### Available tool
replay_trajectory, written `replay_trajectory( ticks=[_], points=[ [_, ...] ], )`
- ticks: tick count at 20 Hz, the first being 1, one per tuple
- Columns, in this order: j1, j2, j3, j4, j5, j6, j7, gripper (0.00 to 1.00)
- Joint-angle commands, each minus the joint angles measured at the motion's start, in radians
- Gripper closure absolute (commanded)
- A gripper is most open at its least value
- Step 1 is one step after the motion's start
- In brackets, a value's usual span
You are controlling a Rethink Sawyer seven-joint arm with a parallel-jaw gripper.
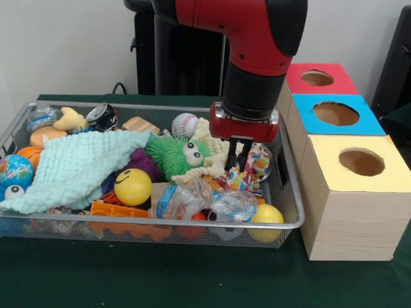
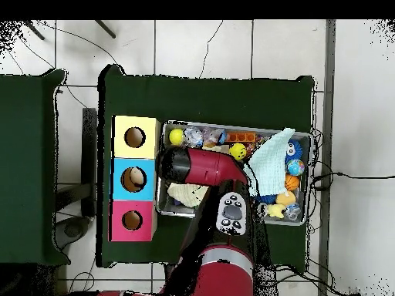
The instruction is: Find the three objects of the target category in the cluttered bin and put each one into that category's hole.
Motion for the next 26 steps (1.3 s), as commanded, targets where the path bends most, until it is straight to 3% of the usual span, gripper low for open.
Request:
replay_trajectory(
  ticks=[1,9,18,26],
  points=[
    [-0.021,0.035,0.063,0.002,0.057,-0.033,0.22,1.0],
    [-0.044,-0.004,0.102,0.033,0.065,-0.048,0.181,1.0],
    [-0.051,-0.307,0.141,0.198,0.034,0.042,0.065,1.0],
    [-0.069,-0.417,0.183,0.229,0.048,0.155,0.043,1.0]
  ],
)
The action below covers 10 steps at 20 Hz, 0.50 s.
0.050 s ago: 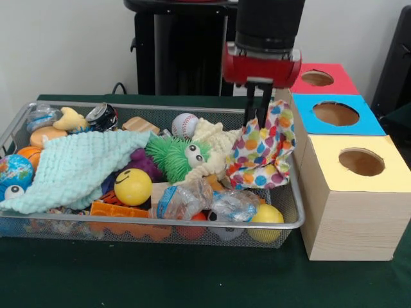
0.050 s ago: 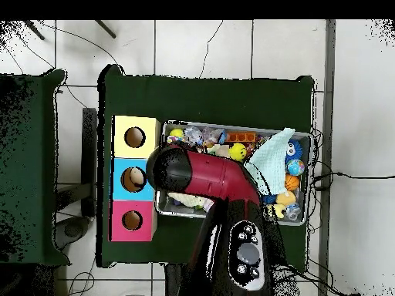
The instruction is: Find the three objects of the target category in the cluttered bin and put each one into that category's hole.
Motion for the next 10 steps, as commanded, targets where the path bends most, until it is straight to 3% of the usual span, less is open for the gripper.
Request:
replay_trajectory(
  ticks=[1,10],
  points=[
    [-0.027,-0.141,0.118,0.095,0.028,0.168,0.047,1.0],
    [0.01,-0.232,0.105,0.071,0.042,0.319,0.084,1.0]
  ],
)
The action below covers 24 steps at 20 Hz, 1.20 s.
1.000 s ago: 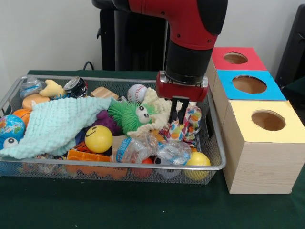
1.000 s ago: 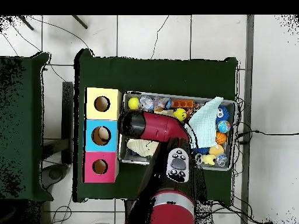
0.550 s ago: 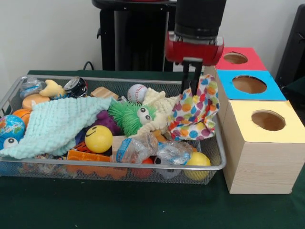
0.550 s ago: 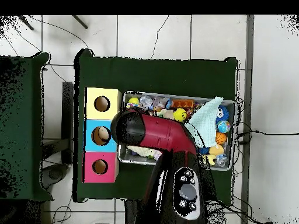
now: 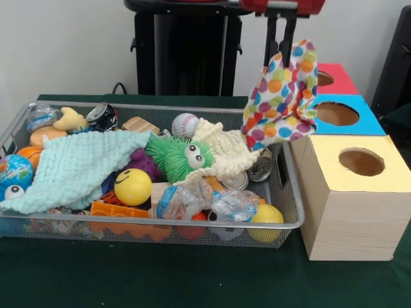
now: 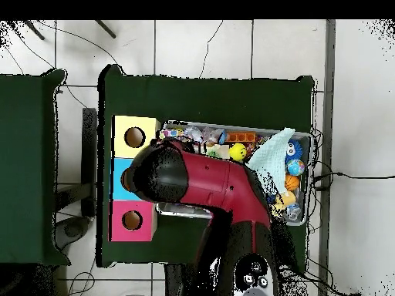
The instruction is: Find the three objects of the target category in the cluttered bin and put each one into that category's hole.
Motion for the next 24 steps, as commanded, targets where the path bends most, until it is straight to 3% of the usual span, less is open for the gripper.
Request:
replay_trajectory(
  ticks=[1,5,11,24],
  points=[
    [0.01,-0.087,0.092,0.06,0.04,0.206,0.085,1.0],
    [0.017,-0.106,0.101,0.069,0.06,0.21,0.093,1.0],
    [0.047,-0.071,0.107,0.044,0.072,0.185,0.126,1.0],
    [0.085,0.053,0.167,0.058,0.133,-0.042,0.176,1.0]
  ],
)
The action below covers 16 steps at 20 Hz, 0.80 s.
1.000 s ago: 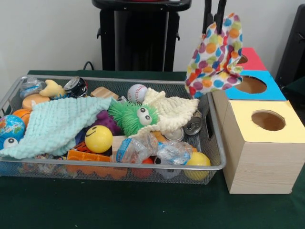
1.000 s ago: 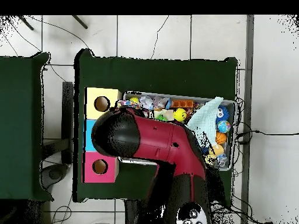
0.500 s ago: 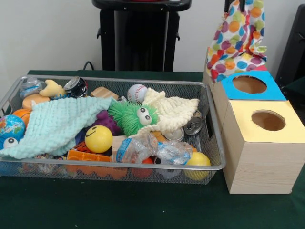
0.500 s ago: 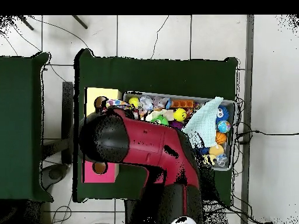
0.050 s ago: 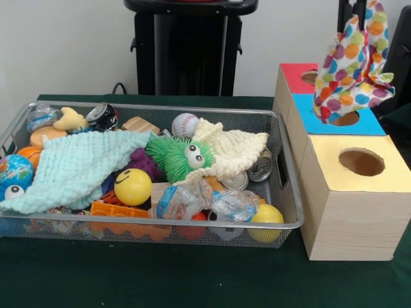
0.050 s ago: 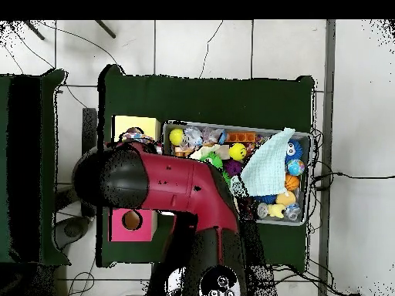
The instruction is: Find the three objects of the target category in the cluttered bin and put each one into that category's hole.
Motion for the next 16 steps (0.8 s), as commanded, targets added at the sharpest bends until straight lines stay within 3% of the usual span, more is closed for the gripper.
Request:
replay_trajectory(
  ticks=[1,16],
  points=[
    [0.015,0.103,0.123,0.062,0.051,-0.126,0.186,1.0],
    [0.026,0.207,0.17,0.073,0.072,-0.323,0.204,1.0]
  ],
)
